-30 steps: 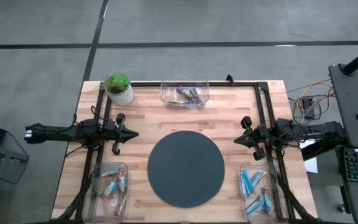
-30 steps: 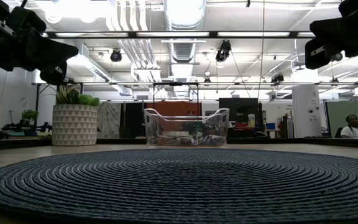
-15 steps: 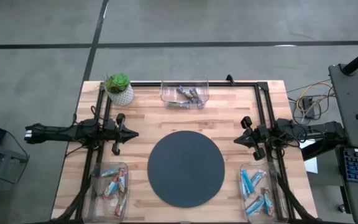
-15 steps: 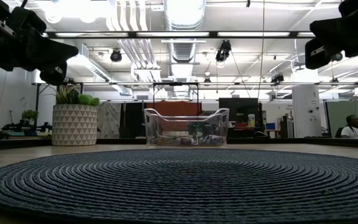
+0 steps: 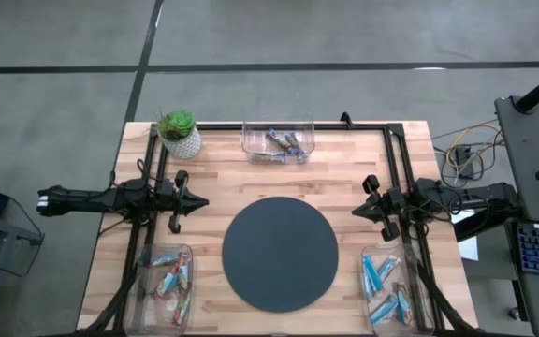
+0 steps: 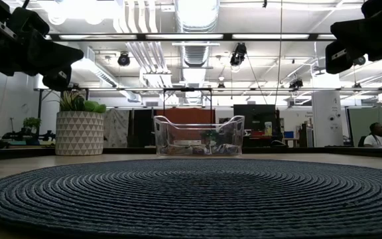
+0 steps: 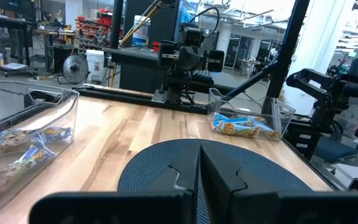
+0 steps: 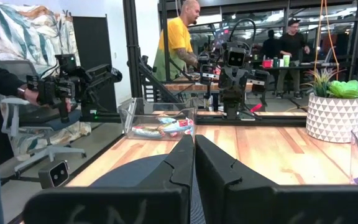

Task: Pick and place Granola Bars by type
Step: Return to Home Position

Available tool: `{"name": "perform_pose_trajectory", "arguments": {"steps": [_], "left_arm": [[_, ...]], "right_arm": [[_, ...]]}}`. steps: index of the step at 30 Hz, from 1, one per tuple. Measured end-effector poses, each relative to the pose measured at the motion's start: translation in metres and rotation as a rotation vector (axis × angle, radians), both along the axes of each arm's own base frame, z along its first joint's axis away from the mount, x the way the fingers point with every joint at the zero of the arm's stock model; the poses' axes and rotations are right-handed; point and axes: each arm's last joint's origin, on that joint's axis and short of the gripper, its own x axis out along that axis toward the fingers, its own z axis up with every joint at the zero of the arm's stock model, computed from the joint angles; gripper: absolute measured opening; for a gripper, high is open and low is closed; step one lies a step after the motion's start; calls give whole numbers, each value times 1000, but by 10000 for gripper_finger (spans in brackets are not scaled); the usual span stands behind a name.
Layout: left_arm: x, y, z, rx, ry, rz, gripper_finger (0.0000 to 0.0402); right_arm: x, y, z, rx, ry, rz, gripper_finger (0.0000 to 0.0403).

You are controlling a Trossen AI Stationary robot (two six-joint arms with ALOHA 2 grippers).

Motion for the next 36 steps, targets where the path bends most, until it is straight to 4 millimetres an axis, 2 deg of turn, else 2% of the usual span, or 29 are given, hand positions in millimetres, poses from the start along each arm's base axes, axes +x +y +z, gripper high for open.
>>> {"name": "perform_pose_trajectory", "arguments": {"steps": [36], "left_arm": [[0,0,0,-18,0,0,0]], "right_arm": [[0,0,0,15,4,1,8]]}}
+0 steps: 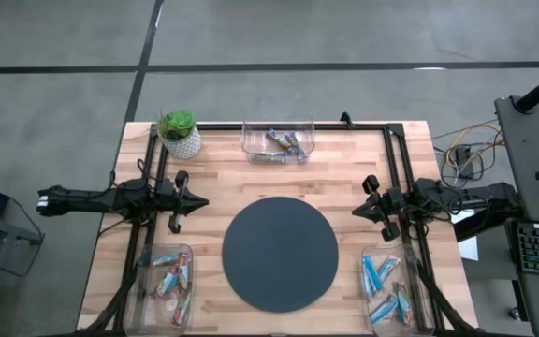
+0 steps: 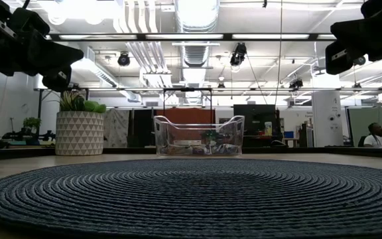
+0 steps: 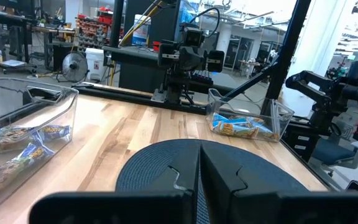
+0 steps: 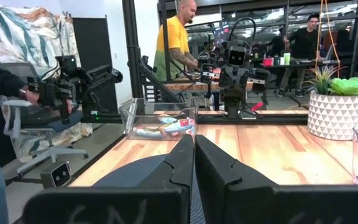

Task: Pick and place Granola Bars by type
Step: Return to Home Position

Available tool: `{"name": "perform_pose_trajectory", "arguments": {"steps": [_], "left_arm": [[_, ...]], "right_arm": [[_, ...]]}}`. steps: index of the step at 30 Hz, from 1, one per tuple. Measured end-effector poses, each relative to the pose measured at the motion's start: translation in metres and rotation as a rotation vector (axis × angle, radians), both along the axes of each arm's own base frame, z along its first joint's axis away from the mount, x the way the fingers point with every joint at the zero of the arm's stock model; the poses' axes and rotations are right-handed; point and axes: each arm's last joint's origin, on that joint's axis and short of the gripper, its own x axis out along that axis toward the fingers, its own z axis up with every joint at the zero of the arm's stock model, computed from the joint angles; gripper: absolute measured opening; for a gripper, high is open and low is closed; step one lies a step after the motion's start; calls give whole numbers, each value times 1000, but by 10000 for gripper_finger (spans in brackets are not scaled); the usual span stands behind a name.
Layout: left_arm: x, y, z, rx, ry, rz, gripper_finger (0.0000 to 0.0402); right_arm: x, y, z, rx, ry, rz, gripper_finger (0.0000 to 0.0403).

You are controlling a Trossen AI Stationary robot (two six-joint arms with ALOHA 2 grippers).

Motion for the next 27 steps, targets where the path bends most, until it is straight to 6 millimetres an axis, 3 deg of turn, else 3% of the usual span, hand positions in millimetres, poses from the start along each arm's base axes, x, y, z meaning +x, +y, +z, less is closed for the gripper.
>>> {"name": "perform_pose_trajectory", "arguments": {"steps": [27], "left_arm": [[0,0,0,0,0,0,0]], "right_arm": [[0,0,0,-15,-1,-1,8]]}}
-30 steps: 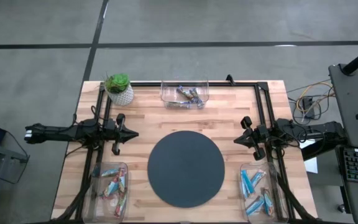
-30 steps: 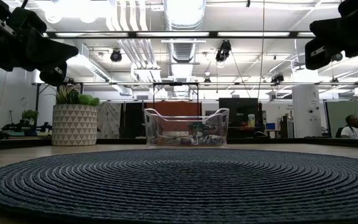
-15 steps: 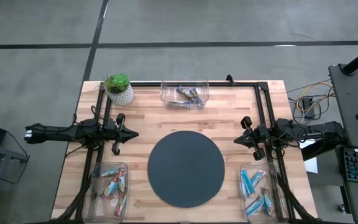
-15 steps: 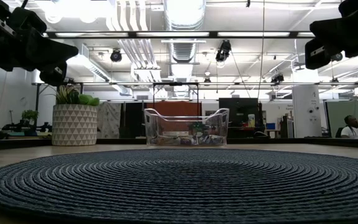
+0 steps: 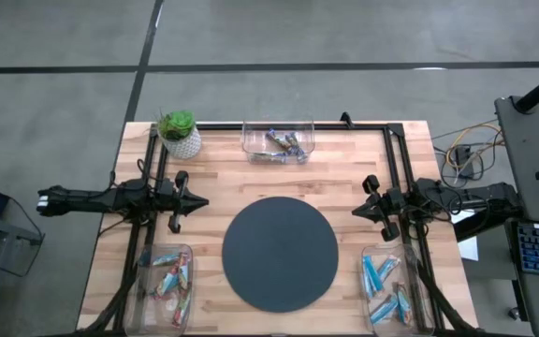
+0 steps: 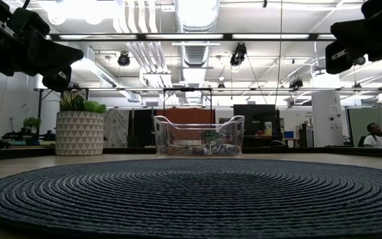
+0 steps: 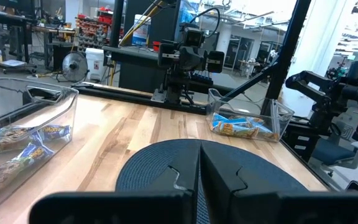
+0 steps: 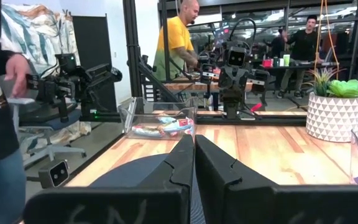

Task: Pick and place Granola Bars by type
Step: Return to Home Position

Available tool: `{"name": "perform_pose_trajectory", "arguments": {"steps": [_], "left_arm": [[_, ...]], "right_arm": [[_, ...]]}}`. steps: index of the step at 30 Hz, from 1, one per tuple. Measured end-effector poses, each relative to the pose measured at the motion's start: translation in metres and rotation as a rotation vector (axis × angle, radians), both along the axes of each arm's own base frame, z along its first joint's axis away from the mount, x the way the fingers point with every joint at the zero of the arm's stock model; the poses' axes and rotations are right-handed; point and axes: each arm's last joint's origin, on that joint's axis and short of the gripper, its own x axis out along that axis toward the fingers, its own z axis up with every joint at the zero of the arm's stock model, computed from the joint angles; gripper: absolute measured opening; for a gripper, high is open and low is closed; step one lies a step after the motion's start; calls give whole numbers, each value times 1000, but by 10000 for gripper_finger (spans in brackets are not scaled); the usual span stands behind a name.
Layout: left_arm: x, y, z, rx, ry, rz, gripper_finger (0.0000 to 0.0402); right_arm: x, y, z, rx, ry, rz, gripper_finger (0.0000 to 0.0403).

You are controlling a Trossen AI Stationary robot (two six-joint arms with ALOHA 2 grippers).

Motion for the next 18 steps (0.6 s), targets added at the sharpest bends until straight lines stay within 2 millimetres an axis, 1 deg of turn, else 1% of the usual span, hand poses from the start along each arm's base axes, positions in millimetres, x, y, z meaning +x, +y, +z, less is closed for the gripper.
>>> {"name": "perform_pose_trajectory", "arguments": {"steps": [2,7,18], "left_arm": [[0,0,0,-2,0,6,0],[0,3,0,-5,0,94,0],[0,3,0,-6,0,100,0]], "right_arm": [[0,0,0,0,0,0,8],[0,0,0,0,0,0,8],[0,0,0,0,-1,0,8]]}}
